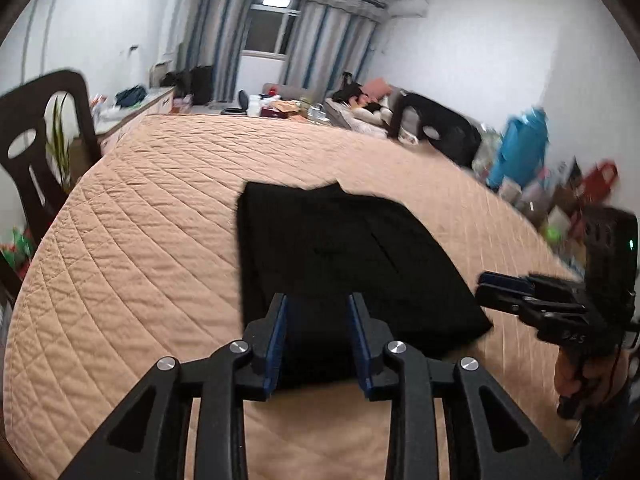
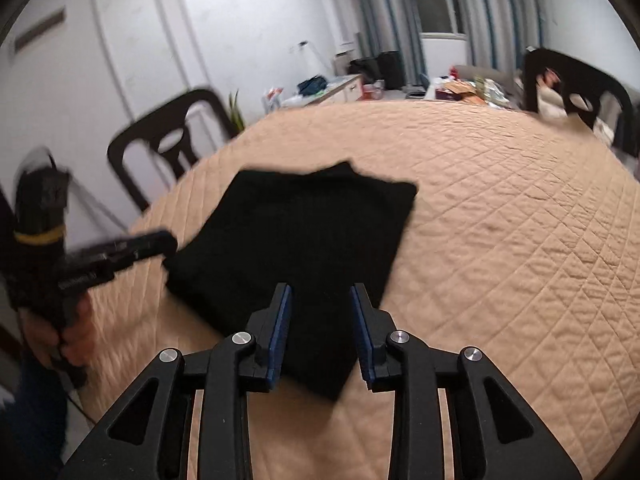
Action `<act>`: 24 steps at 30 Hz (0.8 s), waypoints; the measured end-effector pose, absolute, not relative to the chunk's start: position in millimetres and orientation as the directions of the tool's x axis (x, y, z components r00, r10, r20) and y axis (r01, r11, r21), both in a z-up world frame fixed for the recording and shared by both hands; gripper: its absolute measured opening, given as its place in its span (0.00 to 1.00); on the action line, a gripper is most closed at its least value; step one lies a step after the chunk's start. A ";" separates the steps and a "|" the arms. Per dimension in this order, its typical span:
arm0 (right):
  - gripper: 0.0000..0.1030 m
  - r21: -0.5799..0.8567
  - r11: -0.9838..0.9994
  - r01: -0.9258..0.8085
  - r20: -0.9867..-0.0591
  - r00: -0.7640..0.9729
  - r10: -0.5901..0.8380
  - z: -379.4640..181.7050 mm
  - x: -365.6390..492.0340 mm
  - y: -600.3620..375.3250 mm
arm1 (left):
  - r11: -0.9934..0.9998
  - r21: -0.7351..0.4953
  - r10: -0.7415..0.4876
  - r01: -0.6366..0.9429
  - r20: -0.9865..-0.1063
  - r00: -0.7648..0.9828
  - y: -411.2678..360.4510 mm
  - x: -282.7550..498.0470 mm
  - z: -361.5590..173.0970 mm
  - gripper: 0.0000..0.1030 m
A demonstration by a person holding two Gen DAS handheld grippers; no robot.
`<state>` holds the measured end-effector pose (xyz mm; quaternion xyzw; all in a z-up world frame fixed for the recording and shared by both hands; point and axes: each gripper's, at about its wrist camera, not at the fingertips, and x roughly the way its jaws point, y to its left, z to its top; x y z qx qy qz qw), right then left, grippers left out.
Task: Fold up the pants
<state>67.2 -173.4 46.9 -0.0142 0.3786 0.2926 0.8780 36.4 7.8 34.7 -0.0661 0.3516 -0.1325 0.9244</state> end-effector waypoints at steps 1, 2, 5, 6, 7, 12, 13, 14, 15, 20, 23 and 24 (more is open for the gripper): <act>0.30 0.175 0.829 -0.531 -0.688 0.536 0.489 40.4 64.5 -168.5 | 0.961 -0.191 -0.276 0.199 -0.645 0.713 3.7 35.6 30.5 0.31; 0.30 0.150 0.833 -0.533 -0.704 0.533 0.468 31.5 61.7 -164.9 | 0.971 -0.145 -0.240 0.192 -0.655 0.717 -1.5 34.0 24.3 0.31; 0.30 0.158 0.833 -0.530 -0.703 0.532 0.472 25.4 63.5 -170.9 | 0.977 -0.094 -0.204 0.190 -0.650 0.732 -5.1 30.6 23.1 0.31; 0.30 0.166 0.836 -0.523 -0.705 0.530 0.471 26.5 65.9 -172.2 | 0.978 -0.096 -0.202 0.184 -0.653 0.730 -4.7 32.5 24.5 0.31; 0.30 0.164 0.839 -0.519 -0.706 0.532 0.467 26.2 66.3 -171.6 | 0.978 -0.099 -0.203 0.183 -0.654 0.729 -4.7 32.2 26.3 0.31; 0.30 0.145 0.839 -0.524 -0.686 0.558 0.467 40.4 72.7 -164.4 | 0.979 -0.099 -0.197 0.176 -0.659 0.726 -4.0 47.3 38.4 0.31; 0.30 0.142 0.839 -0.525 -0.681 0.564 0.468 43.8 75.6 -162.2 | 0.981 -0.092 -0.190 0.172 -0.657 0.729 -5.9 52.6 40.8 0.31; 0.30 0.140 0.839 -0.527 -0.671 0.572 0.471 48.0 81.1 -159.3 | 0.982 -0.085 -0.181 0.167 -0.657 0.731 -6.5 59.5 43.7 0.31; 0.30 0.138 0.840 -0.525 -0.665 0.579 0.471 50.2 87.2 -156.9 | 0.984 -0.072 -0.168 0.161 -0.662 0.731 -7.8 71.3 45.0 0.31; 0.30 0.152 0.872 -0.465 -0.718 0.554 0.421 35.8 129.0 -149.2 | 0.993 -0.037 -0.102 0.110 -0.729 0.677 -11.7 108.2 20.2 0.32; 0.30 0.141 0.881 -0.452 -0.736 0.547 0.399 26.1 130.5 -147.5 | 0.995 -0.010 -0.078 0.102 -0.718 0.692 -16.0 101.0 22.7 0.32; 0.30 0.135 0.878 -0.458 -0.731 0.552 0.401 27.5 125.5 -147.6 | 0.994 -0.017 -0.085 0.104 -0.716 0.693 -16.5 95.3 25.1 0.32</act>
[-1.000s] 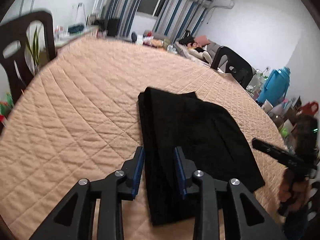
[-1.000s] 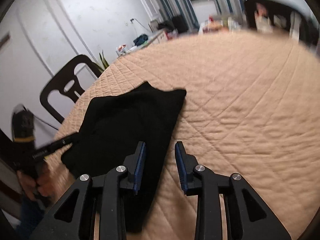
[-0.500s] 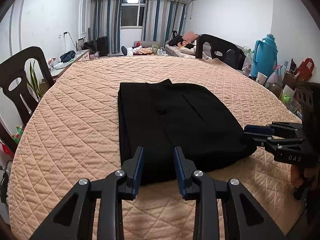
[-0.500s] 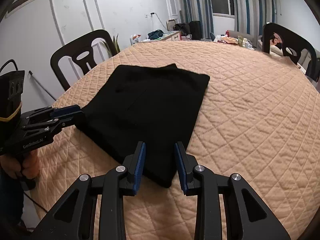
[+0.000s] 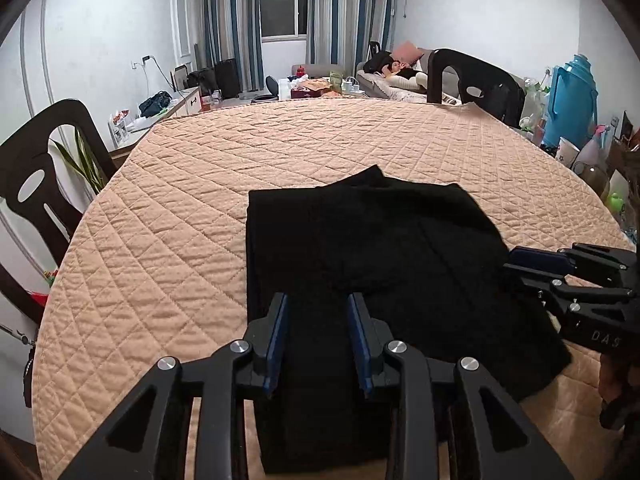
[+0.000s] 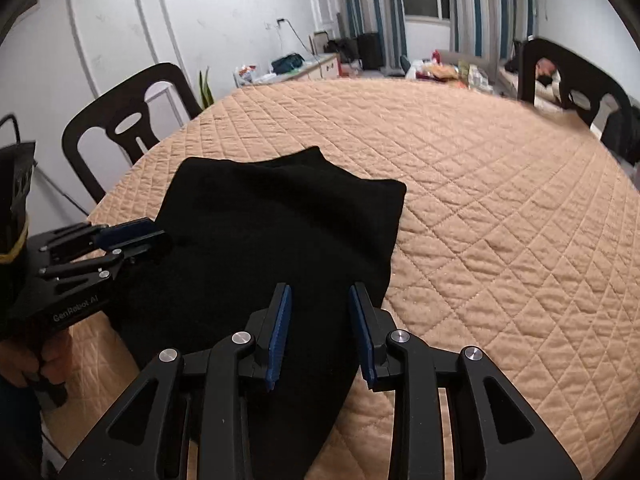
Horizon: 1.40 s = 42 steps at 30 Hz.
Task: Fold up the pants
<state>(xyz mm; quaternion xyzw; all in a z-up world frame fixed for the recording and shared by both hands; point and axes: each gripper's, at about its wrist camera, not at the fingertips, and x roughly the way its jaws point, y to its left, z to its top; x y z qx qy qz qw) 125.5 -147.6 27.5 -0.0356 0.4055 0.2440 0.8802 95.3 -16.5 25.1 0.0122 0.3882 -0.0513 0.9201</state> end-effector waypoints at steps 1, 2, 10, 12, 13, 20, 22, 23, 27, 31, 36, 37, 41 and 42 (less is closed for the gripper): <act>0.30 0.140 0.877 -0.459 -0.730 0.551 0.405 29.3 121.1 -148.4 | 0.994 -0.025 -0.093 0.108 -0.713 0.694 -16.6 90.0 26.6 0.32; 0.30 0.151 0.875 -0.461 -0.726 0.549 0.415 31.9 114.8 -150.3 | 0.994 -0.023 -0.094 0.110 -0.710 0.697 -17.4 83.7 28.4 0.32; 0.30 0.147 0.838 -0.526 -0.700 0.543 0.464 40.8 53.7 -164.4 | 0.996 -0.021 -0.080 0.090 -0.688 0.721 -16.5 25.0 36.7 0.32; 0.30 0.142 0.839 -0.525 -0.701 0.545 0.460 39.0 42.8 -171.0 | 0.996 -0.025 -0.078 0.084 -0.693 0.716 -15.7 14.1 36.9 0.32; 0.30 0.139 0.842 -0.522 -0.701 0.548 0.456 39.0 38.2 -174.4 | 0.996 -0.027 -0.076 0.080 -0.694 0.716 -14.5 10.6 36.2 0.32; 0.33 0.096 0.853 -0.512 -0.696 0.578 0.425 34.2 9.0 -184.8 | 0.998 -0.007 -0.047 0.059 -0.700 0.712 -14.3 -20.0 29.1 0.32; 0.33 0.074 0.857 -0.510 -0.699 0.586 0.409 31.0 3.9 -183.2 | 0.998 0.000 -0.041 0.058 -0.703 0.710 -15.4 -23.2 25.7 0.32; 0.34 0.060 0.858 -0.511 -0.701 0.590 0.400 29.1 1.6 -181.7 | 0.998 0.003 -0.040 0.059 -0.703 0.710 -16.0 -23.1 24.2 0.32; 0.34 0.030 0.852 -0.522 -0.703 0.595 0.390 23.8 1.2 -175.3 | 0.998 0.024 -0.019 0.052 -0.704 0.709 -17.1 -18.4 19.3 0.38; 0.34 0.021 0.870 -0.493 -0.729 0.588 0.351 12.6 13.1 -174.9 | 0.999 0.019 -0.013 0.038 -0.720 0.694 -13.5 -8.1 12.2 0.41; 0.36 0.058 0.876 -0.480 -0.765 0.542 0.348 3.4 22.7 -176.9 | 0.999 0.024 -0.001 0.029 -0.744 0.668 -11.3 0.8 0.9 0.45; 0.37 0.061 0.875 -0.481 -0.766 0.539 0.349 3.1 23.1 -176.8 | 0.999 0.026 0.001 0.028 -0.741 0.672 -11.5 -0.4 0.7 0.47; 0.40 0.046 0.872 -0.488 -0.767 0.542 0.344 2.8 21.0 -173.9 | 0.999 0.023 -0.001 0.027 -0.742 0.670 -11.4 0.0 -0.3 0.50; 0.41 0.037 0.872 -0.488 -0.767 0.545 0.338 2.6 20.2 -172.5 | 0.999 0.022 -0.002 0.027 -0.741 0.671 -11.3 0.1 -0.5 0.50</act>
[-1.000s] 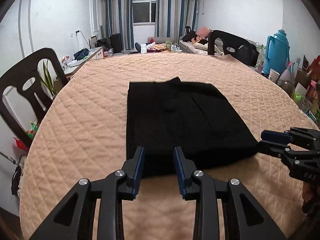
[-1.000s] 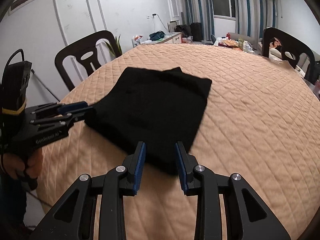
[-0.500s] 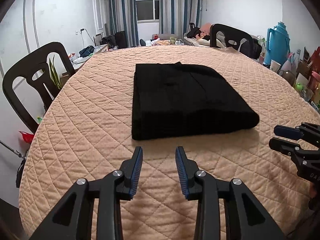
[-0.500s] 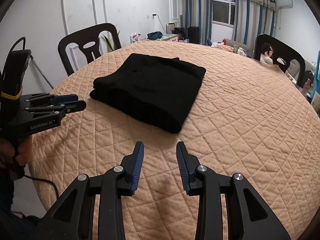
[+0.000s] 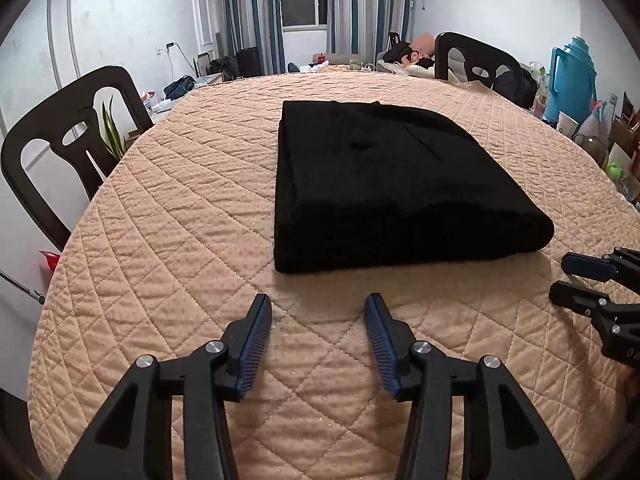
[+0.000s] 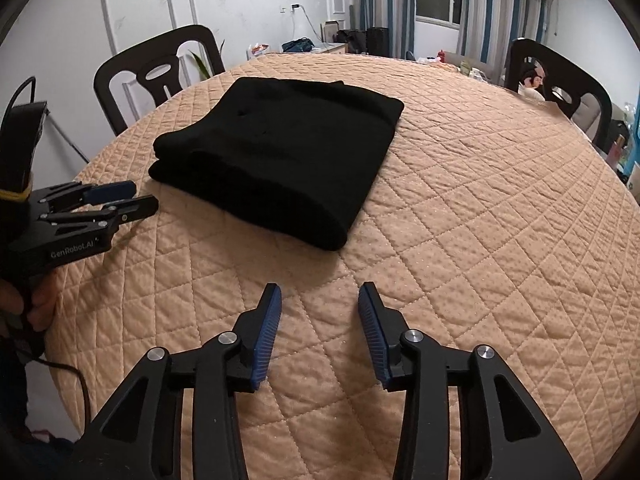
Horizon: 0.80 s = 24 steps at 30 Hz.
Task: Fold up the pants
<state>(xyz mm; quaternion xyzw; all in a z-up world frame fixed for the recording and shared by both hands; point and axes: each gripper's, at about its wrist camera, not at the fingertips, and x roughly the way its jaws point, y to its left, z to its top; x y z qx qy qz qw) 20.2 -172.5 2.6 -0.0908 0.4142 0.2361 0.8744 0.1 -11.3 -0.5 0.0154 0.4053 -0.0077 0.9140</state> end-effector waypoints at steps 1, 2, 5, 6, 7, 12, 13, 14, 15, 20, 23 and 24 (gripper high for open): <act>0.41 0.024 0.873 -0.487 -0.767 0.551 0.329 2.5 18.8 -171.1 | 0.999 0.023 0.000 0.026 -0.740 0.673 -11.4 -0.4 -0.4 0.51; 0.41 0.011 0.874 -0.486 -0.767 0.557 0.319 2.3 17.4 -169.8 | 0.999 0.026 0.002 0.025 -0.739 0.673 -11.6 -0.5 -0.3 0.51; 0.42 -0.003 0.877 -0.481 -0.765 0.566 0.308 2.3 16.1 -169.7 | 0.999 0.026 0.007 0.018 -0.740 0.673 -11.1 -0.4 -0.6 0.54; 0.42 0.000 0.877 -0.481 -0.764 0.565 0.310 2.3 16.1 -170.4 | 1.000 0.025 0.006 0.018 -0.740 0.673 -11.0 -0.4 -0.7 0.54; 0.42 0.002 0.877 -0.480 -0.764 0.565 0.311 2.5 16.2 -171.0 | 1.000 0.024 0.006 0.018 -0.740 0.673 -10.8 -0.2 -0.9 0.54; 0.43 0.008 0.877 -0.481 -0.764 0.563 0.316 2.6 16.2 -172.8 | 1.000 0.025 0.010 0.012 -0.741 0.672 -10.6 -0.2 -1.5 0.56; 0.43 0.010 0.877 -0.481 -0.764 0.562 0.317 2.8 16.2 -173.0 | 1.000 0.022 0.008 0.012 -0.741 0.672 -9.9 -0.3 -1.7 0.57; 0.43 0.011 0.877 -0.481 -0.764 0.561 0.318 2.9 16.1 -173.2 | 1.000 0.020 0.007 0.012 -0.741 0.671 -9.9 -0.1 -1.7 0.57; 0.44 0.009 0.877 -0.481 -0.764 0.562 0.316 2.9 15.8 -173.0 | 1.000 0.019 0.007 0.011 -0.741 0.671 -9.9 -0.1 -1.8 0.57; 0.44 0.010 0.876 -0.482 -0.764 0.562 0.317 3.4 15.2 -172.3 | 1.000 0.023 0.008 0.013 -0.741 0.671 -10.8 -0.4 -1.7 0.59; 0.44 0.007 0.876 -0.482 -0.764 0.563 0.315 3.4 15.0 -172.5 | 1.000 0.023 0.008 0.012 -0.741 0.671 -11.0 -0.4 -1.7 0.59; 0.45 0.004 0.876 -0.482 -0.764 0.564 0.313 3.4 14.8 -172.4 | 1.000 0.022 0.008 0.012 -0.741 0.671 -11.2 -0.5 -1.7 0.59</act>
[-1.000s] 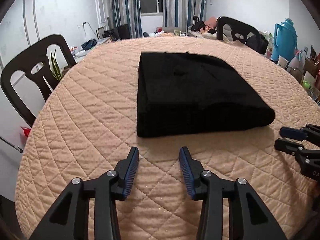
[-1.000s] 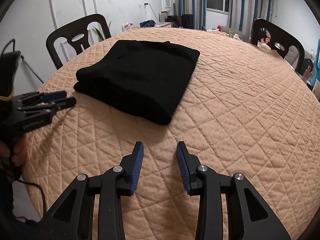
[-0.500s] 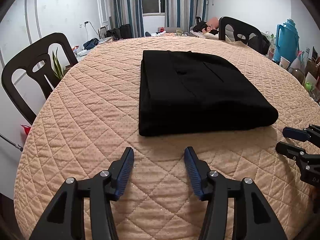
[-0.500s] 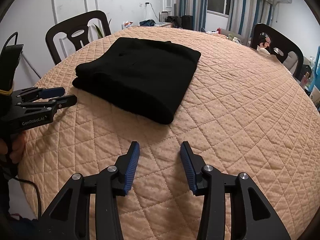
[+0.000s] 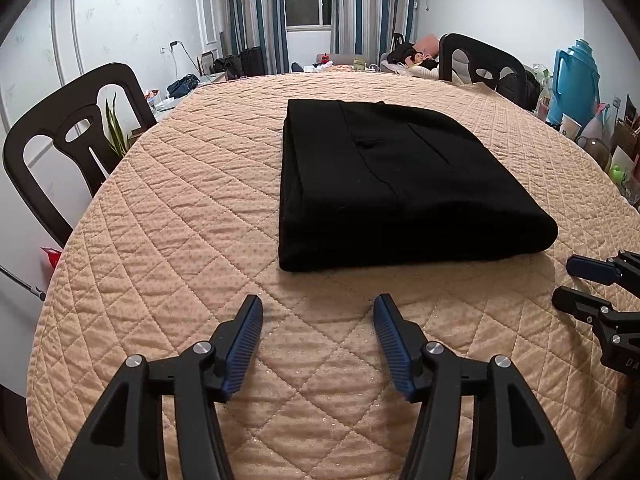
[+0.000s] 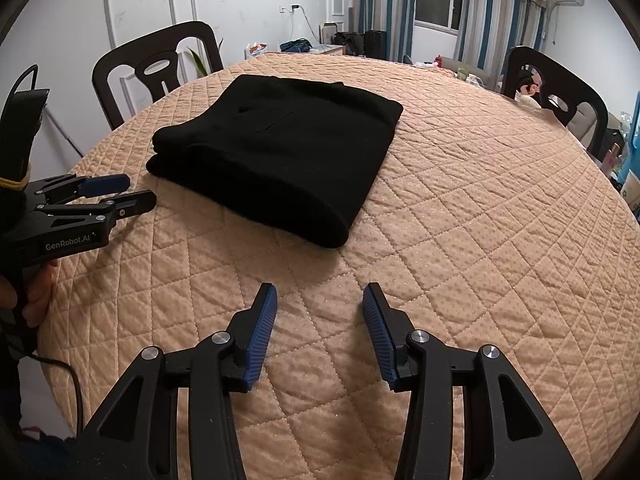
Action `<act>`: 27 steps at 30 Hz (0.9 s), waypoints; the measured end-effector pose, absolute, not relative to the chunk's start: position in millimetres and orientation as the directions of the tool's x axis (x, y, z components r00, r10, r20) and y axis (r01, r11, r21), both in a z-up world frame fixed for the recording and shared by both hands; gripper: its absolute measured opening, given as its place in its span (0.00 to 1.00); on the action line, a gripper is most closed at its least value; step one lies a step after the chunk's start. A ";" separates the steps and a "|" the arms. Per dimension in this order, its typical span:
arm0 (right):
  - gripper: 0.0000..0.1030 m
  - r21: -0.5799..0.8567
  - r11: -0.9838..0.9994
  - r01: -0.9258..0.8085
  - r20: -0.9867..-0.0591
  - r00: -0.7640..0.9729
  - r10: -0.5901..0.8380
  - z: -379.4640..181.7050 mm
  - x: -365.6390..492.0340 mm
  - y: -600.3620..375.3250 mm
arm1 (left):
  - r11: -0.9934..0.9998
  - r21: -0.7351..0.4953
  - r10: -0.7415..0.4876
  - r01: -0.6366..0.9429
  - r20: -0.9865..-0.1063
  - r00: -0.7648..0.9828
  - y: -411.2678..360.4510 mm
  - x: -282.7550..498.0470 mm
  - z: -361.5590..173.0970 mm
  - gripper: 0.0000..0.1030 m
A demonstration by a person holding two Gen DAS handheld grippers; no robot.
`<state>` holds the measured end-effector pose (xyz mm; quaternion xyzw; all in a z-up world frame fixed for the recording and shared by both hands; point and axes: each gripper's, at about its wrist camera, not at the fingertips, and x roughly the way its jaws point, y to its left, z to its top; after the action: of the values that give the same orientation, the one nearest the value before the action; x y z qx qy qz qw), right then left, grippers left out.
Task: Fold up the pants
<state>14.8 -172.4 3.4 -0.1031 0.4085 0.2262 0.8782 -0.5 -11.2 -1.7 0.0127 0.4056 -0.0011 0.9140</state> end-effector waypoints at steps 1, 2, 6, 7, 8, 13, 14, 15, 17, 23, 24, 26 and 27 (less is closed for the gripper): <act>0.45 0.001 0.876 -0.482 -0.764 0.565 0.311 3.3 14.6 -172.0 | 1.000 0.022 0.008 0.012 -0.742 0.671 -10.8 -0.4 -1.7 0.59; 0.45 0.003 0.876 -0.482 -0.764 0.564 0.312 3.3 14.8 -172.4 | 1.000 0.022 0.008 0.013 -0.742 0.671 -10.8 -0.3 -1.7 0.59; 0.46 0.001 0.879 -0.477 -0.762 0.569 0.310 3.2 13.1 -173.0 | 1.000 0.022 0.008 0.012 -0.741 0.671 -10.8 -0.3 -1.8 0.60; 0.46 0.001 0.879 -0.476 -0.761 0.570 0.310 3.3 13.1 -173.3 | 1.000 0.021 0.008 0.012 -0.742 0.671 -10.7 -0.3 -1.8 0.60; 0.46 0.000 0.879 -0.476 -0.762 0.570 0.309 3.3 12.9 -173.2 | 1.000 0.021 0.007 0.012 -0.742 0.671 -10.7 -0.3 -1.8 0.60; 0.46 0.003 0.879 -0.477 -0.761 0.569 0.311 3.1 12.8 -173.7 | 1.000 0.021 0.007 0.012 -0.742 0.671 -10.6 -0.3 -1.8 0.60; 0.46 0.004 0.879 -0.477 -0.761 0.568 0.312 3.1 12.9 -173.8 | 1.000 0.020 0.007 0.012 -0.742 0.671 -10.7 -0.3 -1.8 0.60; 0.46 0.004 0.879 -0.477 -0.762 0.568 0.312 3.1 13.0 -173.7 | 1.000 0.021 0.007 0.012 -0.742 0.671 -10.8 -0.3 -1.8 0.60; 0.46 0.005 0.879 -0.477 -0.761 0.568 0.312 3.1 13.0 -173.9 | 1.000 0.021 0.007 0.012 -0.742 0.671 -10.8 -0.3 -1.8 0.60; 0.46 0.002 0.878 -0.478 -0.762 0.568 0.311 3.0 12.8 -173.7 | 1.000 0.021 0.007 0.012 -0.742 0.671 -10.7 -0.3 -1.8 0.60; 0.46 0.003 0.878 -0.478 -0.762 0.568 0.312 3.1 12.7 -173.4 | 1.000 0.021 0.008 0.012 -0.742 0.671 -10.9 -0.3 -1.8 0.60; 0.46 0.004 0.878 -0.478 -0.762 0.568 0.312 3.1 12.7 -173.5 | 1.000 0.021 0.007 0.012 -0.742 0.671 -10.7 -0.3 -1.8 0.60; 0.46 0.005 0.878 -0.479 -0.762 0.567 0.314 3.2 12.7 -173.5 | 1.000 0.021 0.008 0.012 -0.742 0.671 -10.8 -0.3 -1.8 0.60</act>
<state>12.7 -173.5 3.2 -0.1013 0.4072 0.2252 0.8793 -0.3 -10.8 -1.8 0.0122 0.4057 -0.0013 0.9139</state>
